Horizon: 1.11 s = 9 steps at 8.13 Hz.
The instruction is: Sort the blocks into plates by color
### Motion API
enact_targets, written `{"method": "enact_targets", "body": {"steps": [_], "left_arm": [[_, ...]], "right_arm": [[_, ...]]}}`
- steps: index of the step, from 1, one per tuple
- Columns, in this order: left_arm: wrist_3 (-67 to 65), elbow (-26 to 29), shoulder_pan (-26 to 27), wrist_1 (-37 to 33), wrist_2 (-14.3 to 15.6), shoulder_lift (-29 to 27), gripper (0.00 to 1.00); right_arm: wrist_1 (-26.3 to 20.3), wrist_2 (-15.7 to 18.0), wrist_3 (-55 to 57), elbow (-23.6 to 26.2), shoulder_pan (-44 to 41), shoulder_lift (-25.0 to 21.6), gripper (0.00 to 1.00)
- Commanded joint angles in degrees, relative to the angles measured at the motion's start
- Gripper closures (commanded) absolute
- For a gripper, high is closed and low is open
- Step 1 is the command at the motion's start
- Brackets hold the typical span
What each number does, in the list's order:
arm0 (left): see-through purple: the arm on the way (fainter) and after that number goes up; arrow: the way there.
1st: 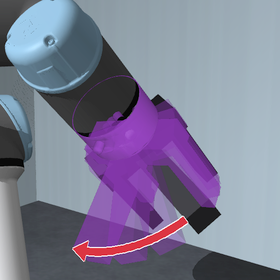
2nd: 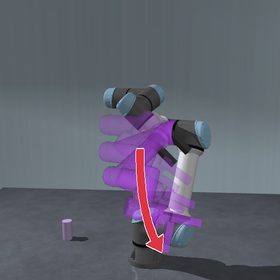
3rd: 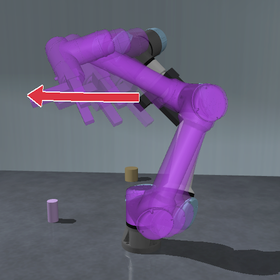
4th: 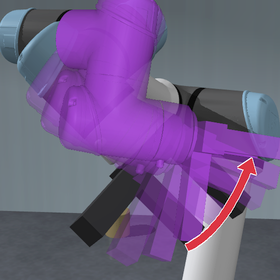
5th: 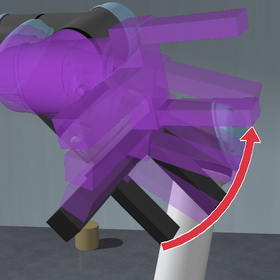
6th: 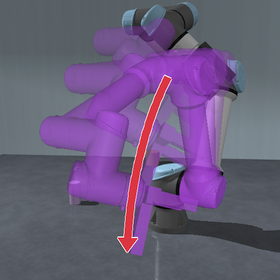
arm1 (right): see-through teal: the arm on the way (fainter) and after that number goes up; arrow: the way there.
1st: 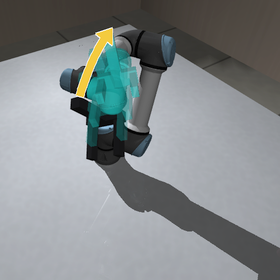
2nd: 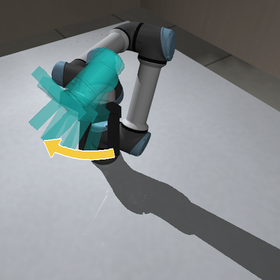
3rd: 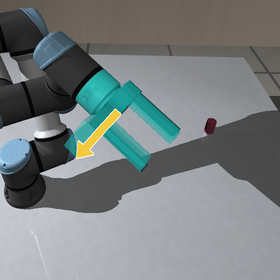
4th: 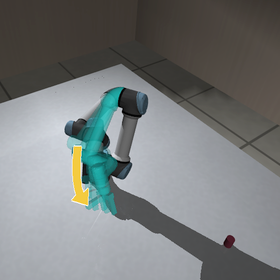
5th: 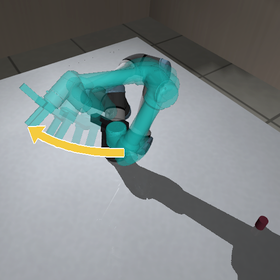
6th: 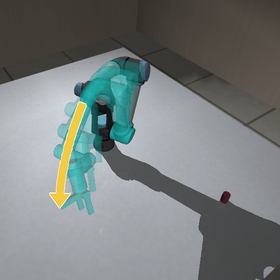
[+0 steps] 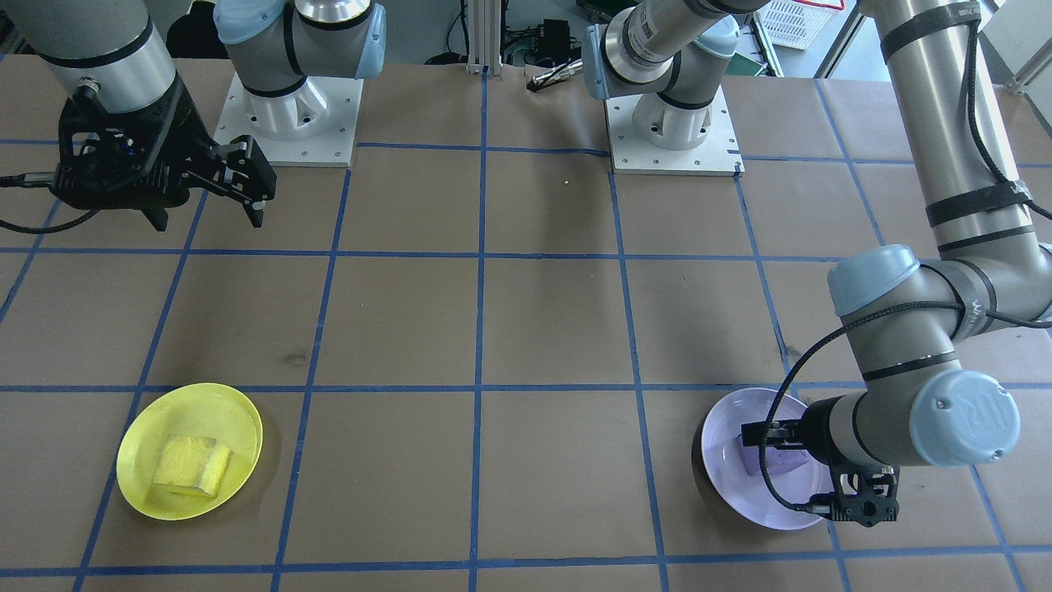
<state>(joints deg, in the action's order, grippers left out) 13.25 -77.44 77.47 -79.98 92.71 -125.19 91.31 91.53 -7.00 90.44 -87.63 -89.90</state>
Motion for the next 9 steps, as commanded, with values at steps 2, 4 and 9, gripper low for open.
{"method": "enact_targets", "body": {"steps": [2,4,9], "left_arm": [[-0.16,0.62,0.13,-0.96,0.54,3.09,0.07],[-2.33,0.62,1.01,-6.56,0.72,7.13,0.07],[-16.67,-0.52,11.46,-12.39,0.28,24.00,0.05]], "right_arm": [[2.72,-0.82,0.58,-0.09,-0.26,0.77,0.00],[2.91,-0.48,0.06,0.00,-0.18,0.95,0.00],[3.00,-0.82,-0.03,0.00,-0.17,0.87,0.00]]}}
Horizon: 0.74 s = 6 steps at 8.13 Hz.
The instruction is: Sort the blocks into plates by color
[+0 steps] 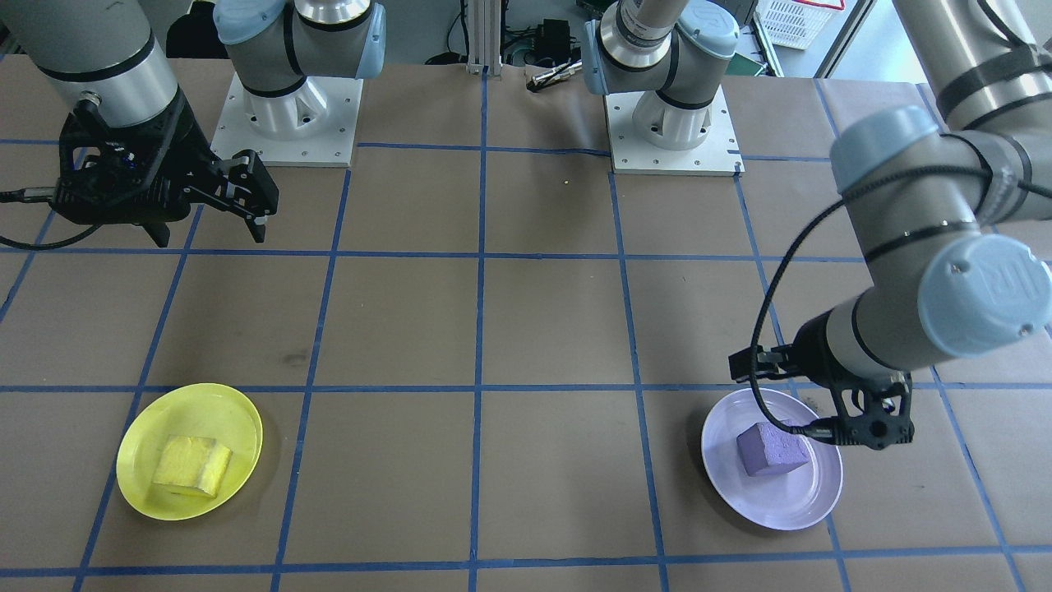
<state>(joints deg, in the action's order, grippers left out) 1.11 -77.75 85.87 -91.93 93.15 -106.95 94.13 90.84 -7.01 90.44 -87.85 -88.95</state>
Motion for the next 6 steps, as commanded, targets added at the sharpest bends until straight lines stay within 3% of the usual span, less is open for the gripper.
{"method": "enact_targets", "body": {"steps": [1,6], "left_arm": [[-4.54,-0.38,3.16,-0.79,-0.33,7.62,0.05],[-4.54,-0.47,3.25,-1.77,-0.42,8.87,0.05]], "right_arm": [[0.35,0.03,-0.02,0.00,0.14,0.01,0.00],[0.35,0.04,-0.02,0.00,0.14,0.18,0.00]]}}
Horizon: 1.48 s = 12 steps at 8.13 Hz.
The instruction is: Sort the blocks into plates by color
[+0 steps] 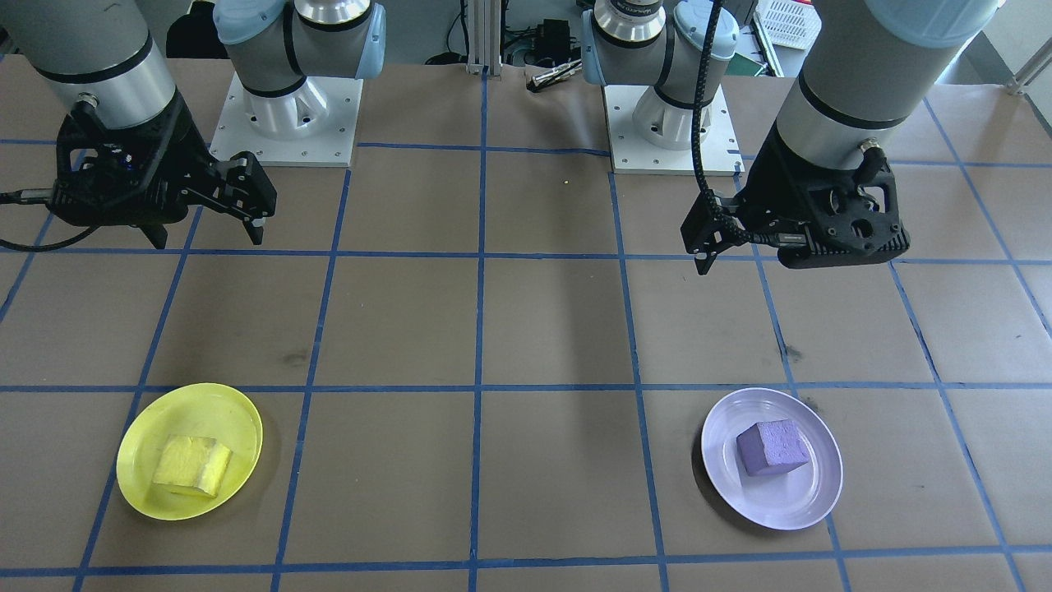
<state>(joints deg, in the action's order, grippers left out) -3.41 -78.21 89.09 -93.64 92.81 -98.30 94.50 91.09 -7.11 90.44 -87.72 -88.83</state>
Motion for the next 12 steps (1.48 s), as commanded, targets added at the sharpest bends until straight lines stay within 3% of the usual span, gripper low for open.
{"method": "enact_targets", "body": {"steps": [1,5,12], "left_arm": [[-0.02,-0.01,0.03,-0.05,0.00,0.30,0.05],[-0.19,-4.05,0.12,0.65,-0.09,2.93,0.05],[-0.10,-4.06,-0.06,0.66,0.18,2.67,0.04]], "right_arm": [[0.07,-0.29,0.16,0.00,0.00,0.32,0.00],[-0.02,-0.29,0.17,0.00,0.00,0.85,0.00],[-0.19,-0.12,0.17,0.00,0.00,0.94,0.00]]}}
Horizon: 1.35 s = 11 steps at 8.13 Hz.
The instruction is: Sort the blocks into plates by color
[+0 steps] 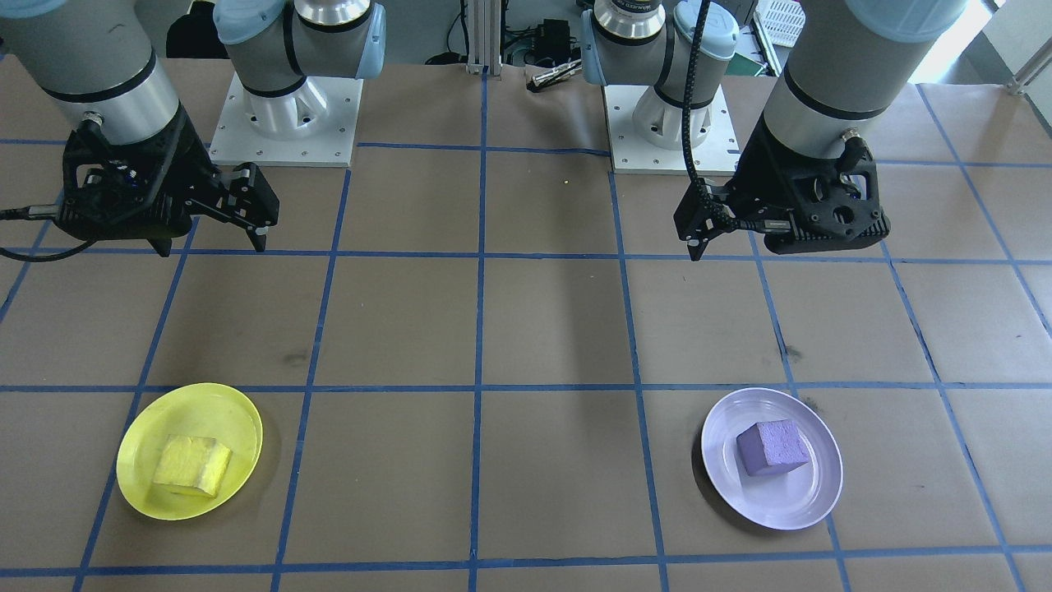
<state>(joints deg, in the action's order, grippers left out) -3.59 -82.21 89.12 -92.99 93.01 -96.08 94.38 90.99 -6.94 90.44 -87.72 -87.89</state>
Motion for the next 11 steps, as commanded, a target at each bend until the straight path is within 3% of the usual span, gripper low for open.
{"method": "enact_targets", "body": {"steps": [1,11], "left_arm": [[0.08,0.03,0.00,0.00,-0.28,0.37,0.04],[0.08,-0.32,-0.08,0.09,0.07,-0.25,0.04]], "right_arm": [[0.02,-0.28,0.00,0.00,0.00,0.00,0.00],[-0.07,-0.11,0.00,0.09,0.00,0.70,0.00]]}}
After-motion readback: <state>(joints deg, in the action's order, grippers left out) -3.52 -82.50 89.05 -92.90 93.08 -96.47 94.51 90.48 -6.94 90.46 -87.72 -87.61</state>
